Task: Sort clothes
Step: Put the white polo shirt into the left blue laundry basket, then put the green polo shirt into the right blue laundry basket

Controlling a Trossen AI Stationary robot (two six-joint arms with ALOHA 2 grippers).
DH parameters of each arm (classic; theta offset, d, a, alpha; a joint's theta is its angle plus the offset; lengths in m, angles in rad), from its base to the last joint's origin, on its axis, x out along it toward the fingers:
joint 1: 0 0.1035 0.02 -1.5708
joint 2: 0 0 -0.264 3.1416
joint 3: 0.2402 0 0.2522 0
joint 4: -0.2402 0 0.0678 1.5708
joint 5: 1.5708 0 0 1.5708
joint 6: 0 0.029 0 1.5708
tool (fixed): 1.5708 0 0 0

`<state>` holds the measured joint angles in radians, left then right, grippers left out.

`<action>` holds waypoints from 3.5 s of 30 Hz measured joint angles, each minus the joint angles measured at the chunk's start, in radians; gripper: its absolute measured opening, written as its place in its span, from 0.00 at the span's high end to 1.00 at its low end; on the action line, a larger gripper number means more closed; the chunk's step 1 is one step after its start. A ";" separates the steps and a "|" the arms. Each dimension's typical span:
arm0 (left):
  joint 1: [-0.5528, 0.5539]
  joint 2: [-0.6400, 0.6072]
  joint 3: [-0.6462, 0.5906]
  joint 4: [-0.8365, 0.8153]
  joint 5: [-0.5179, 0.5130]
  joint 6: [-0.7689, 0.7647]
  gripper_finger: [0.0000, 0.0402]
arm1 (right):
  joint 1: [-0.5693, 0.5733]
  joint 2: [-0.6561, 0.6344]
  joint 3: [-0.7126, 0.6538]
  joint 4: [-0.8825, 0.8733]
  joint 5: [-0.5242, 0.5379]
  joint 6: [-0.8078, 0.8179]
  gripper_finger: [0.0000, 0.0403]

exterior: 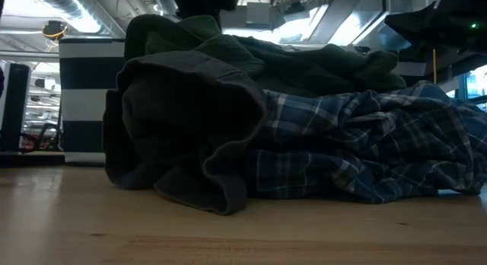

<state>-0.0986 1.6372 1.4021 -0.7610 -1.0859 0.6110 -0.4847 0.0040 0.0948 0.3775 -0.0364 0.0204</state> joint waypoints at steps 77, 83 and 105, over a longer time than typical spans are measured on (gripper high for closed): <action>0.090 -0.552 -0.038 -0.041 0.608 -0.604 0.54 | 0.001 0.019 0.008 0.128 -0.406 0.128 0.81; -0.014 -0.674 -0.237 0.089 0.583 -0.592 0.54 | 0.001 0.107 0.088 0.149 -0.479 0.184 0.54; -0.087 -0.797 -0.723 0.889 0.565 -0.410 0.54 | 0.381 0.868 0.887 -0.367 -0.303 0.099 0.34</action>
<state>-0.1853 0.8398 0.6791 0.1280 -0.5208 0.2007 -0.1041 0.8723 0.9819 0.0109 -0.3391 0.1195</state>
